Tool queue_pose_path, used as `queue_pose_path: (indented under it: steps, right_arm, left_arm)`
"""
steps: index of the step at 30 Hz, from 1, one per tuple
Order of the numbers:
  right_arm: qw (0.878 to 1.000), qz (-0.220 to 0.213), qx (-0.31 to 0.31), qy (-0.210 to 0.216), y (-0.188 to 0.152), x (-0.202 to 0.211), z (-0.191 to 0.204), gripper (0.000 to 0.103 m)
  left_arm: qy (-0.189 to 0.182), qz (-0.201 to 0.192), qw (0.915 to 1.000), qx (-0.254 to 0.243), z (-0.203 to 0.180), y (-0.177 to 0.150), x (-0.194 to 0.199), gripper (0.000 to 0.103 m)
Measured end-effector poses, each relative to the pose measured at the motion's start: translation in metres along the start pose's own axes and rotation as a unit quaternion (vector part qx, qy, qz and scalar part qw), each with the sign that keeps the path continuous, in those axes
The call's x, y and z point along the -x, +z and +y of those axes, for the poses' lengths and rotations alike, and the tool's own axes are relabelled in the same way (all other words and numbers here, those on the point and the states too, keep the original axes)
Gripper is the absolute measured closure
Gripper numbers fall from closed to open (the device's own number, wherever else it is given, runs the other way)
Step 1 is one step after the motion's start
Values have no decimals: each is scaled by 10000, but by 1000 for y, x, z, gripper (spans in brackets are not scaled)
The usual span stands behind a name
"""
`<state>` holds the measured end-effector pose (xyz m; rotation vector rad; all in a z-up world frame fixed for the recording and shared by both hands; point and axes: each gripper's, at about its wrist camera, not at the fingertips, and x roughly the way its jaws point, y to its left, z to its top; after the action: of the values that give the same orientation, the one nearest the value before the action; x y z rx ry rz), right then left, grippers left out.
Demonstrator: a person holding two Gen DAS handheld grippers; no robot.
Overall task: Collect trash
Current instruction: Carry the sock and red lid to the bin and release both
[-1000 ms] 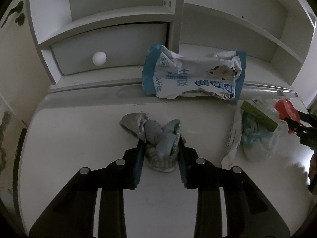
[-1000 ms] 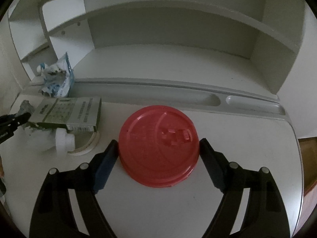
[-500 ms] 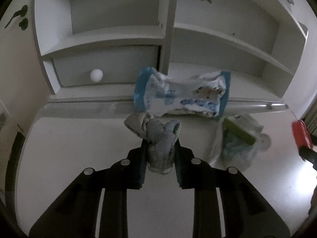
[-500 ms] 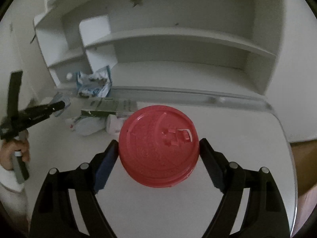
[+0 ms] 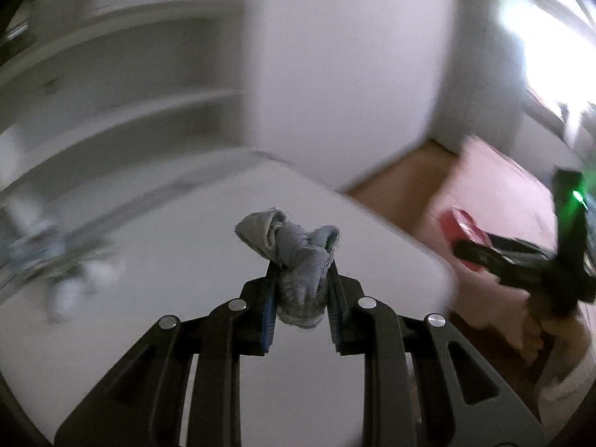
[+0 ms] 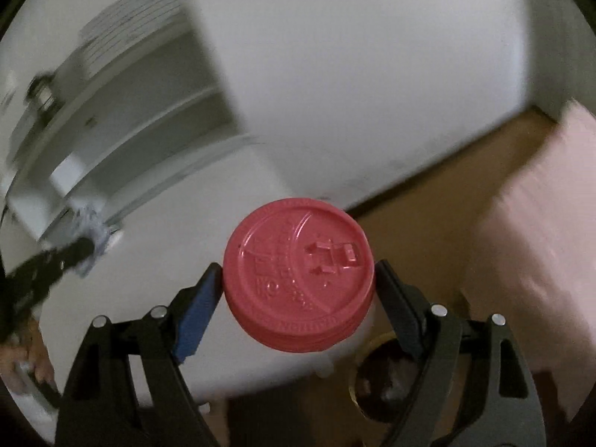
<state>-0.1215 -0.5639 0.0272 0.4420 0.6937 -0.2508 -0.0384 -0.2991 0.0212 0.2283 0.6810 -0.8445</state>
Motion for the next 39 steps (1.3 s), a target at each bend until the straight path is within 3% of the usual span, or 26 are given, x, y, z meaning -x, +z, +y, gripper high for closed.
queue_pose_path:
  steps: [4, 8, 11, 15, 18, 21, 25, 35, 36, 38, 39]
  right_arm:
    - [9967, 84, -733, -349, -31, 16, -80, 23]
    - [9897, 369, -1287, -502, -56, 5, -135, 23]
    - [9767, 762, -1938, -512, -81, -15, -183, 23]
    - [9586, 1418, -2369, -690, -112, -56, -219, 23]
    - [9372, 2120, -2726, -484, -140, -100, -231, 23]
    - [9239, 2508, -2876, -285, -156, -126, -232, 23]
    - [9278, 2561, -2684, -392, -153, -136, -226, 23]
    - [9204, 2682, -2805, -477, -160, -143, -236, 22]
    - [9195, 2684, -2836, -447, -162, -143, -238, 22]
    - [9174, 2670, -2925, -398, -162, -142, -242, 20]
    - [9173, 2640, -2957, -375, -162, -143, -245, 16]
  left_arm:
    - [-742, 393, 9941, -680, -103, -10, -38, 81]
    - [-1088, 720, 9840, -1214, -181, -31, -79, 81]
    - [-1136, 1369, 9750, -1335, -215, -61, -139, 81]
    - [-948, 2300, 9618, -1143, -224, -108, -230, 81]
    - [-717, 2972, 9471, -980, -222, -143, -290, 81]
    - [-584, 3279, 9378, -982, -215, -158, -319, 81]
    - [-651, 3307, 9361, -1008, -225, -156, -328, 81]
    - [-793, 3328, 9354, -891, -216, -162, -325, 80]
    - [-800, 3329, 9352, -900, -217, -161, -324, 76]
    - [-852, 3296, 9357, -928, -219, -160, -323, 45]
    - [-840, 3196, 9390, -955, -219, -158, -320, 16]
